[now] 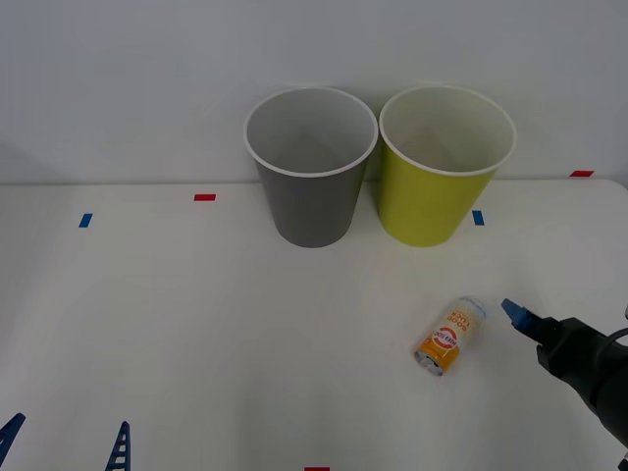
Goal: Put cans in the gray bin and PET bottles in the light green bin.
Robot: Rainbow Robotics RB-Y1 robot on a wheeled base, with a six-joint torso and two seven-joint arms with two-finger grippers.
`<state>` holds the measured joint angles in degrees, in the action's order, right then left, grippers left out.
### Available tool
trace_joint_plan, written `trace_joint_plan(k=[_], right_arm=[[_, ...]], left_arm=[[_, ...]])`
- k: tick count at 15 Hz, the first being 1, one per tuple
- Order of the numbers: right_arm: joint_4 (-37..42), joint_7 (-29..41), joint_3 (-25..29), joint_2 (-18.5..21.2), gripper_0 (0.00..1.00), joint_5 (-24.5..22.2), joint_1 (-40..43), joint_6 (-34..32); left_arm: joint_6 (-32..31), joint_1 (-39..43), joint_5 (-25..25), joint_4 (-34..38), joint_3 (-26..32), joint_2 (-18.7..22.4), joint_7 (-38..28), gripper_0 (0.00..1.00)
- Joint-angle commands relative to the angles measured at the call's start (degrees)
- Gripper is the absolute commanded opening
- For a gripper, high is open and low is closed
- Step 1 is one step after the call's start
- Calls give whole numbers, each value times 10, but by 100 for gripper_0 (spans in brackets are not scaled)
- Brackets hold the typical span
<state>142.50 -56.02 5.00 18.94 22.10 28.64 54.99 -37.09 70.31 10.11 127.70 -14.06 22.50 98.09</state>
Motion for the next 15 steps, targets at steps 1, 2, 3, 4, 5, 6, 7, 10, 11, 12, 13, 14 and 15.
trace_joint_plan(k=[1,2,3,4,5,6,7,10,11,12,13,14,15], right_arm=[[1,101,-44,55,100,-33,-44,64],[1,135,-64,74,100,-51,-59,80],[1,167,-75,87,100,-55,-71,95],[1,194,-85,99,100,-55,-87,121],[1,207,-93,107,100,-52,-103,146],[1,217,-96,111,100,-44,-118,172],[1,230,-97,114,100,-30,-134,202],[1,246,-97,127,100,-15,-165,246],[1,249,-97,132,100,-14,-171,260],[3,252,-97,140,100,-7,-176,270],[3,258,-100,156,100,1,-187,273],[3,276,-102,170,100,8,-194,273],[2,304,-106,184,100,7,-198,273]], left_arm=[[0,0,0,0,0,0,0,95],[0,0,0,0,0,0,0,95],[0,0,0,0,0,0,0,95],[0,0,0,0,0,0,0,95],[0,0,0,0,0,0,0,95],[0,0,0,0,0,0,0,95],[0,0,0,0,0,0,0,95],[0,0,0,0,0,0,0,95],[0,0,0,0,0,0,0,95],[0,0,0,0,0,0,0,95],[0,0,0,0,0,0,0,95],[0,0,0,0,0,0,0,95],[0,0,0,0,0,0,0,95]])
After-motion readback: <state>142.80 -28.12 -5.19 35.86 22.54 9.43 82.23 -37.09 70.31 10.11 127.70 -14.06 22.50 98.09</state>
